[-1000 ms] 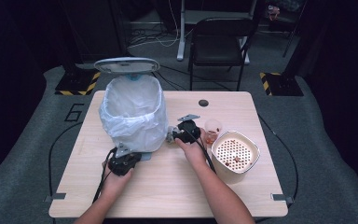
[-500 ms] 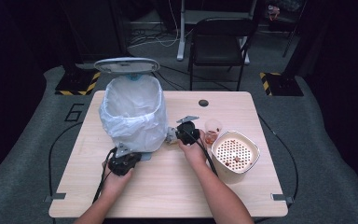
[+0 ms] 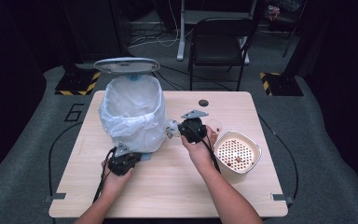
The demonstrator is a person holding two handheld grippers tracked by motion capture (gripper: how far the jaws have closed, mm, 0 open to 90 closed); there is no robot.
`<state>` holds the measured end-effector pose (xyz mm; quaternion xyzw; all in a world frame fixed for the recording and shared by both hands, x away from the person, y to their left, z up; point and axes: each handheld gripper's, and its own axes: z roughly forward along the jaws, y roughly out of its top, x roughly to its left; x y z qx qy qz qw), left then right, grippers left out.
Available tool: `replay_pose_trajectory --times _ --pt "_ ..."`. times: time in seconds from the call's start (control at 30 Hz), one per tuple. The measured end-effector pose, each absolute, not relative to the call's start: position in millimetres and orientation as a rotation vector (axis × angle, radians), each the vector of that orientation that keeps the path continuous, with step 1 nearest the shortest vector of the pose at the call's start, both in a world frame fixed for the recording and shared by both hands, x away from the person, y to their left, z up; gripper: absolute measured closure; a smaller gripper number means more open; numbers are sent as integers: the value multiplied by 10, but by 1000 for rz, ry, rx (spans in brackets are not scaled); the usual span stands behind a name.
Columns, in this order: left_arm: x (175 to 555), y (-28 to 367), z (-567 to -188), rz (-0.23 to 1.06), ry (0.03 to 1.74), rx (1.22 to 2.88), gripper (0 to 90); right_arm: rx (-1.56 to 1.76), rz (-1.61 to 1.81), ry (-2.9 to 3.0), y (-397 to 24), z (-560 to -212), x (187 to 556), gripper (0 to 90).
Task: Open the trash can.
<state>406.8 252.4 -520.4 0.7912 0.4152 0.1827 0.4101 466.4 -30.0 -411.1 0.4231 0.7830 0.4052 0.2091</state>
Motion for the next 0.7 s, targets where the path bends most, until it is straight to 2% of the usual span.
replay_pose_trajectory --times 0.7 --pt "4061 2507 -5203 458 1054 1983 900 1121 1191 2197 -605 -3394 4637 867"
